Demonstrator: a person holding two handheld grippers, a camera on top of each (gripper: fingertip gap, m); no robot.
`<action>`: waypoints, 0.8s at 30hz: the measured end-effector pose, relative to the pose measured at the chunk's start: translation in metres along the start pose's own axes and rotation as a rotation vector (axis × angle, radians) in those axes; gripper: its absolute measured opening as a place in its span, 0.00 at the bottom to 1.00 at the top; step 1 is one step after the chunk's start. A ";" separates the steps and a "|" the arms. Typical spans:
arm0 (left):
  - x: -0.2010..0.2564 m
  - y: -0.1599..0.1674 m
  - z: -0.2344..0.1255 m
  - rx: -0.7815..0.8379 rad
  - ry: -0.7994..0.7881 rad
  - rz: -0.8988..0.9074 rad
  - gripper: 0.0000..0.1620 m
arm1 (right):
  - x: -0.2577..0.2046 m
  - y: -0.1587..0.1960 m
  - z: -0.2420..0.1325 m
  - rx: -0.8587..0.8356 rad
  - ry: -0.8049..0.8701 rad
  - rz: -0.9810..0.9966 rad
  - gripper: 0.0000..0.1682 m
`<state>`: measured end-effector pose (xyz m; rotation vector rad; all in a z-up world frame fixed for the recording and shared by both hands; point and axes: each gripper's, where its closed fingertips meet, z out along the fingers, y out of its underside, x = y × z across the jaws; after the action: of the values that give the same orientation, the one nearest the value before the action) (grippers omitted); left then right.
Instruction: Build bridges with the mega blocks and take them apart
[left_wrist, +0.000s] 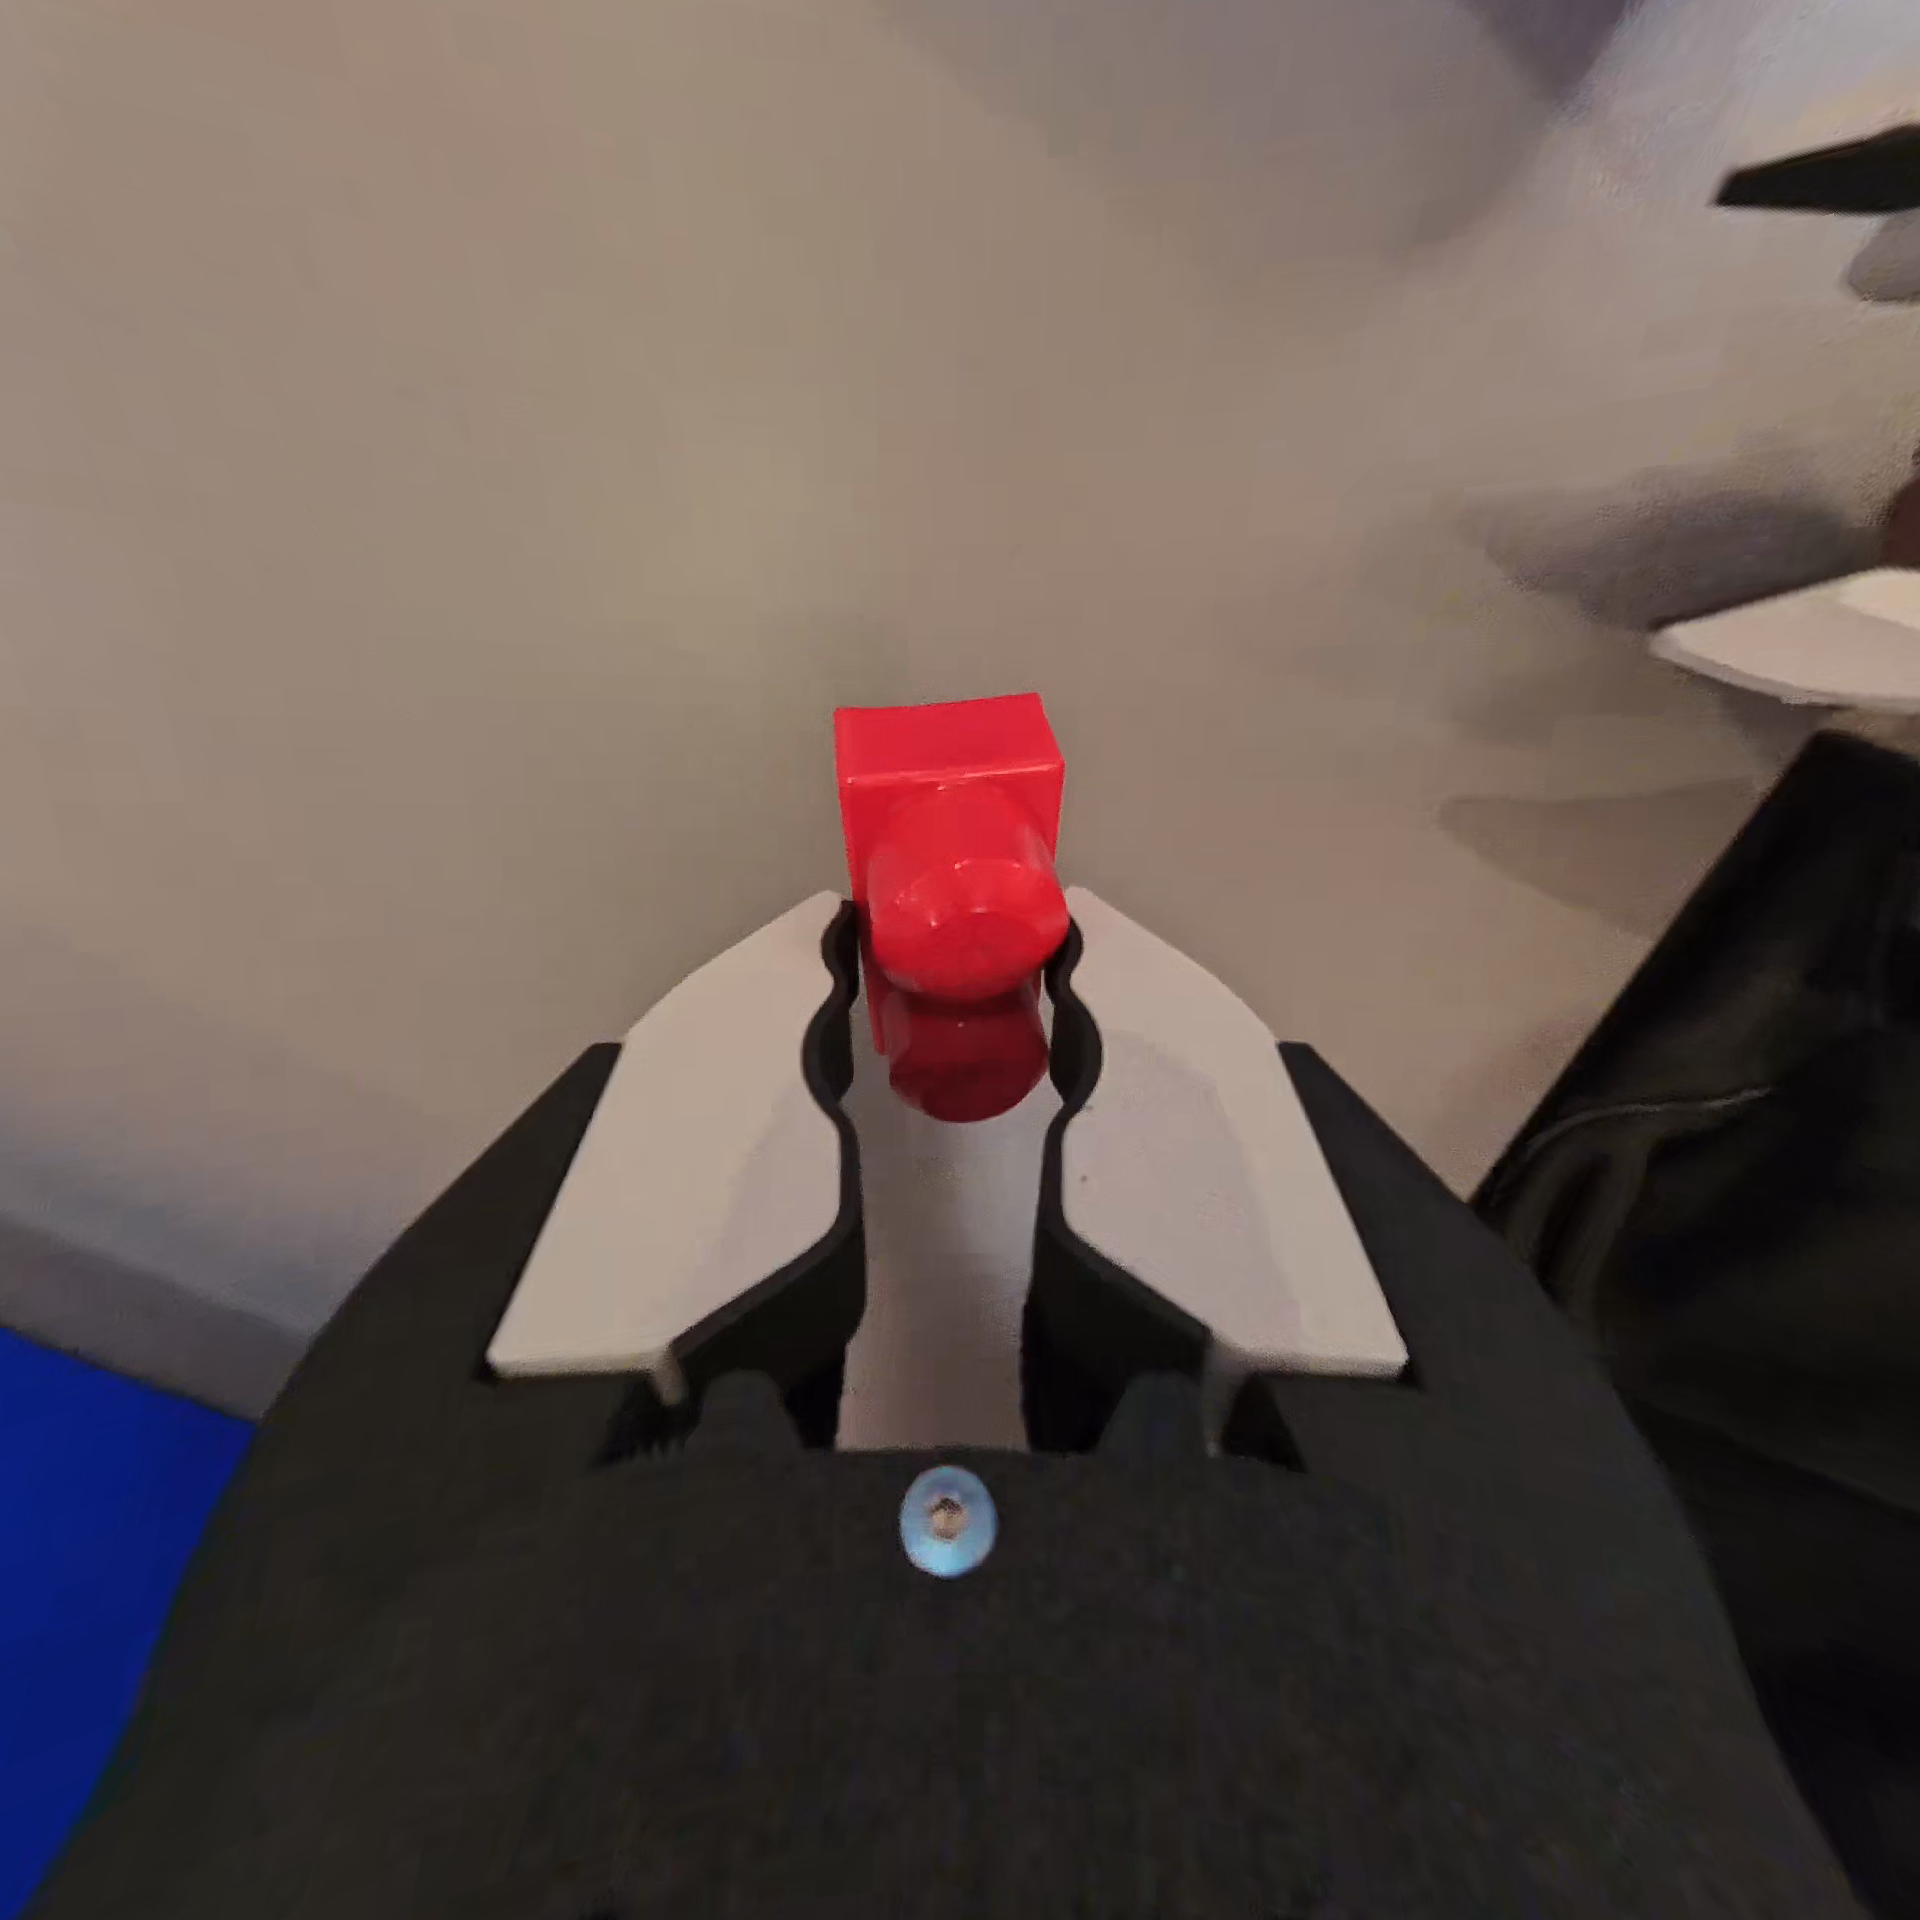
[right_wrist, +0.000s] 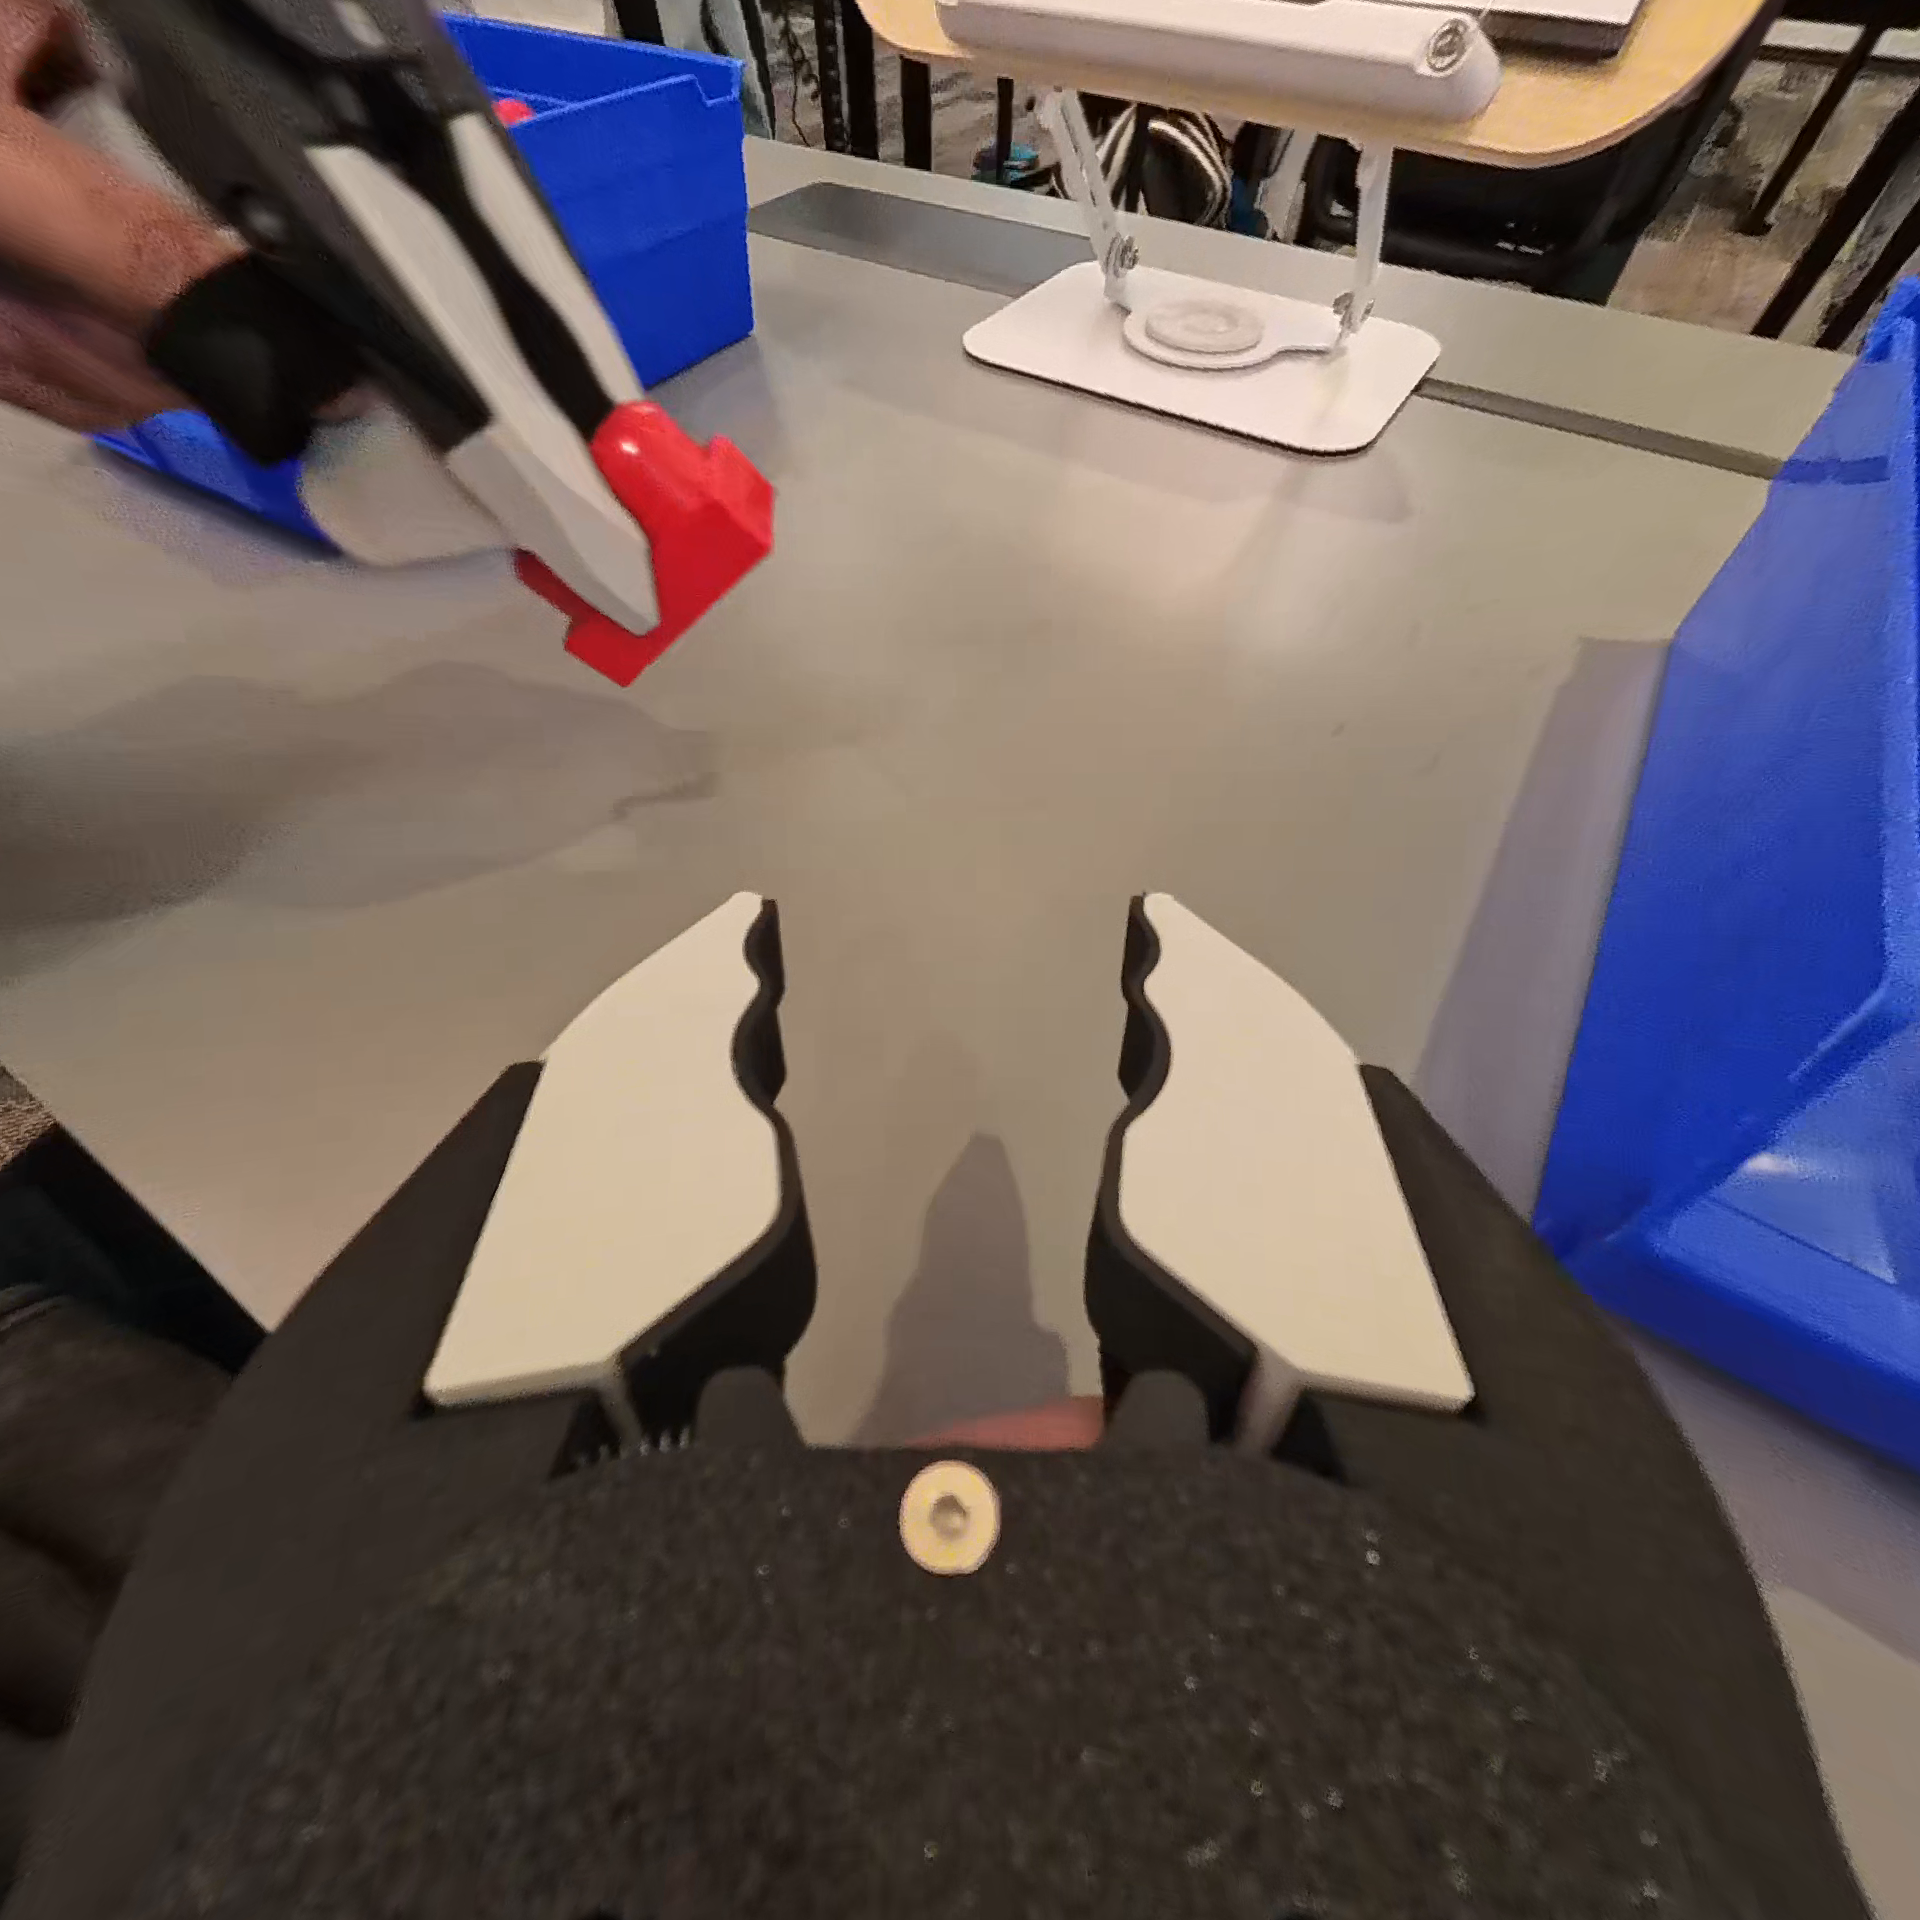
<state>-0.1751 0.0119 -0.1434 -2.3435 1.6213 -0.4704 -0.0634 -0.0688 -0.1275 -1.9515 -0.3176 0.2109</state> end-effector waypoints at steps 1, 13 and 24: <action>-0.002 -0.007 0.007 -0.052 -0.002 0.021 0.21 | 0.002 0.001 0.000 -0.007 0.001 0.001 0.37; -0.017 -0.051 0.070 -0.349 -0.069 0.125 0.20 | 0.001 0.019 0.002 -0.080 -0.088 0.094 0.32; -0.017 -0.042 0.057 -0.212 -0.093 0.089 0.39 | 0.005 0.020 0.004 -0.089 -0.078 0.087 0.33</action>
<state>-0.1216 0.0438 -0.1818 -2.3873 1.8001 -0.1756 -0.0573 -0.0710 -0.1477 -2.0508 -0.2971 0.3352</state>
